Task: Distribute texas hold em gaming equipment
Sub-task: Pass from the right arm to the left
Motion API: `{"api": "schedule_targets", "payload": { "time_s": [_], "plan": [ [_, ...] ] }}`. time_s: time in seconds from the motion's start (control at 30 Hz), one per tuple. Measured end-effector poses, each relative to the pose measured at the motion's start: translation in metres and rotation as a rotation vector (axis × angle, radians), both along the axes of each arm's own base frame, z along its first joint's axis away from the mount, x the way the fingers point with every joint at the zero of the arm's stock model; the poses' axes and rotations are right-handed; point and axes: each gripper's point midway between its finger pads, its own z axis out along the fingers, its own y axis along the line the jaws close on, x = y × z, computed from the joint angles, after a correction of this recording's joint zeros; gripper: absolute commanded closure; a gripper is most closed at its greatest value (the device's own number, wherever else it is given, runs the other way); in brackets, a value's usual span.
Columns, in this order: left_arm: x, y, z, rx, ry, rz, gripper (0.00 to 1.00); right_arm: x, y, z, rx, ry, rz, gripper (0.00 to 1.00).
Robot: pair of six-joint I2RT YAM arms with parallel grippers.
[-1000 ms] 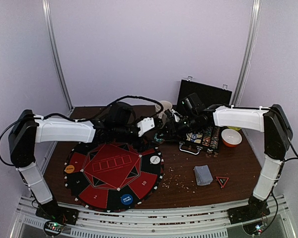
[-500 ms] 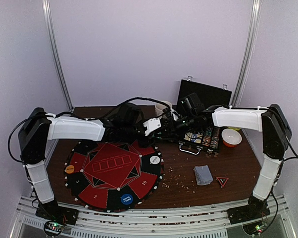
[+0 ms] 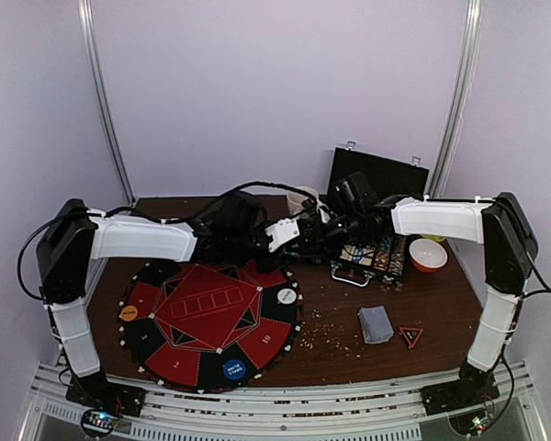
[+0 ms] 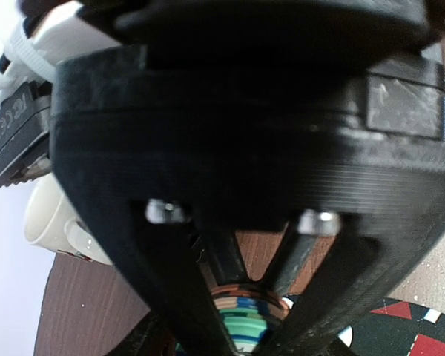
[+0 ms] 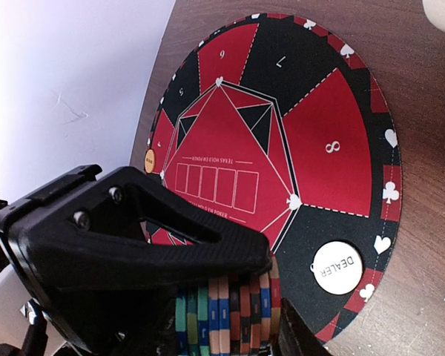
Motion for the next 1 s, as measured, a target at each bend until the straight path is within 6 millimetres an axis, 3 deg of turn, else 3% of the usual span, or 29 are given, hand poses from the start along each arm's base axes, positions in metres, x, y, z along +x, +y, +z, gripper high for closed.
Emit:
{"api": "schedule_targets", "payload": {
  "time_s": [0.3, 0.33, 0.4, 0.43, 0.6, 0.67, 0.77, 0.8, 0.93, 1.0],
  "plan": [
    [-0.0030, -0.0016, -0.0014, -0.003, 0.013, -0.011, 0.80, 0.0024, 0.0010, -0.0003, 0.004, -0.005, -0.001, 1.00],
    [-0.0032, -0.0018, -0.0014, -0.005, 0.015, -0.012, 0.77, 0.0024, 0.0010, -0.0003, 0.004, -0.005, -0.001, 1.00],
    [-0.0035, -0.0019, -0.0014, -0.006, 0.017, -0.012, 0.55, 0.0024, 0.0011, -0.0003, 0.004, -0.005, -0.002, 1.00],
    [-0.0035, -0.0020, -0.0014, -0.006, 0.017, -0.012, 0.51, 0.0024, 0.0011, -0.0003, 0.004, -0.004, -0.002, 1.00],
    [-0.0023, -0.0034, 0.0015, -0.021, 0.015, -0.008, 0.52, 0.0017, 0.0017, -0.0003, 0.006, 0.000, 0.000, 1.00],
    [-0.0020, -0.0039, 0.0026, -0.026, 0.013, -0.008, 0.63, 0.0017, 0.0018, -0.0004, 0.006, 0.001, 0.000, 1.00],
    [-0.0024, -0.0040, 0.0025, -0.026, 0.015, -0.010, 0.94, 0.0025, 0.0019, 0.0003, 0.007, -0.003, -0.002, 1.00],
    [-0.0024, -0.0041, 0.0026, -0.027, 0.016, -0.009, 1.00, 0.0030, 0.0019, 0.0002, 0.006, -0.004, -0.003, 1.00],
    [-0.0025, -0.0042, 0.0026, -0.028, 0.017, -0.009, 1.00, 0.0030, 0.0019, 0.0004, 0.006, -0.004, -0.003, 1.00],
    [-0.0026, -0.0041, 0.0024, -0.027, 0.018, -0.009, 1.00, 0.0027, 0.0016, 0.0003, 0.003, -0.005, -0.001, 0.92]
  ]
}}
